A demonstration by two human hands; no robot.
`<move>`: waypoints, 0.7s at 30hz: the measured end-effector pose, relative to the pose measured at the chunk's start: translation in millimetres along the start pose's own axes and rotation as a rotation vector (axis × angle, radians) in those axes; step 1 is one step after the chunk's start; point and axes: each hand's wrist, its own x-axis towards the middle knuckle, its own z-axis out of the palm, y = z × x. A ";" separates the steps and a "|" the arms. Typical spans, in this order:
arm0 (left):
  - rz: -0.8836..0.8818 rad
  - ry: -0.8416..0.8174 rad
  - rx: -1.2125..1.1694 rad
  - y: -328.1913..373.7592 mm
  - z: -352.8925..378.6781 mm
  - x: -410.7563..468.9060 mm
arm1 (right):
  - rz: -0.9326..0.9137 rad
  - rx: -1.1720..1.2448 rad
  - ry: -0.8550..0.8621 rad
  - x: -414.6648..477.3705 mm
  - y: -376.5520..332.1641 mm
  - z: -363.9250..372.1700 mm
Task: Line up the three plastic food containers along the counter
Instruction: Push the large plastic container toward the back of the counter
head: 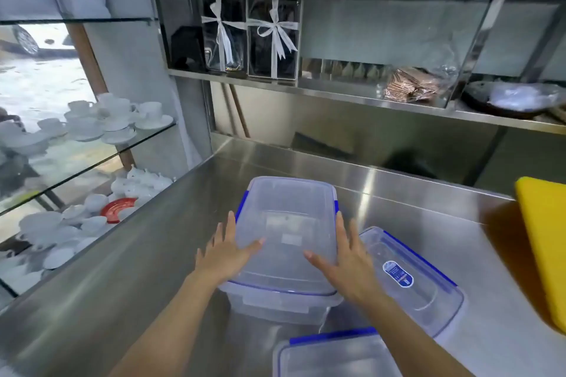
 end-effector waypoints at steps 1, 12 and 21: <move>-0.021 -0.112 -0.108 -2.4 -2.2 0.3 | 0.023 0.044 -0.037 1.0 0.6 3.3; -0.224 -0.406 -0.419 -18.8 -30.6 -2.4 | 0.228 0.194 -0.187 7.0 -4.9 11.5; -0.037 0.222 -0.530 -27.1 -9.6 16.3 | 0.019 0.480 -0.291 7.7 -1.1 29.9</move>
